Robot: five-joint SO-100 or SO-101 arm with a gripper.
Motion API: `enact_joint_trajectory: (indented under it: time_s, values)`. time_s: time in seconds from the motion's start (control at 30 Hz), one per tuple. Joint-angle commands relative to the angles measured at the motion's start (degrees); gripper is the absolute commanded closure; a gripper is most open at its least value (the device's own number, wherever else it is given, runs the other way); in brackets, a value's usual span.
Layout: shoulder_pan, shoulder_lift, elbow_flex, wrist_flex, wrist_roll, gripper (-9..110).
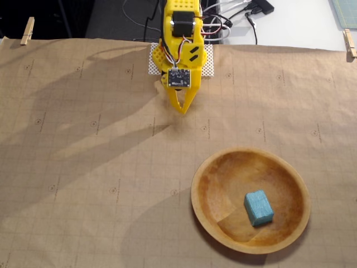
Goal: Grasp a blue block and put it in the bowl.
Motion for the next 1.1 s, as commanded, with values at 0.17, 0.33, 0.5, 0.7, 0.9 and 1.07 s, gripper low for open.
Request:
enact_joint_trajectory:
  time_s: [0.17, 0.33, 0.5, 0.7, 0.9, 1.07]
  values:
    - [-0.26, 5.80, -0.97, 4.92, -0.70, 104]
    - [0.00, 7.82, -1.14, 5.71, -0.79, 104]
    - [-0.53, 8.09, -1.14, 5.19, -0.18, 104]
    - [-0.18, 7.29, -1.14, 5.62, -0.70, 104]
    - [-0.26, 7.29, -1.14, 5.62, -0.70, 104]
    - [-0.26, 7.29, -1.14, 5.62, -0.70, 104]
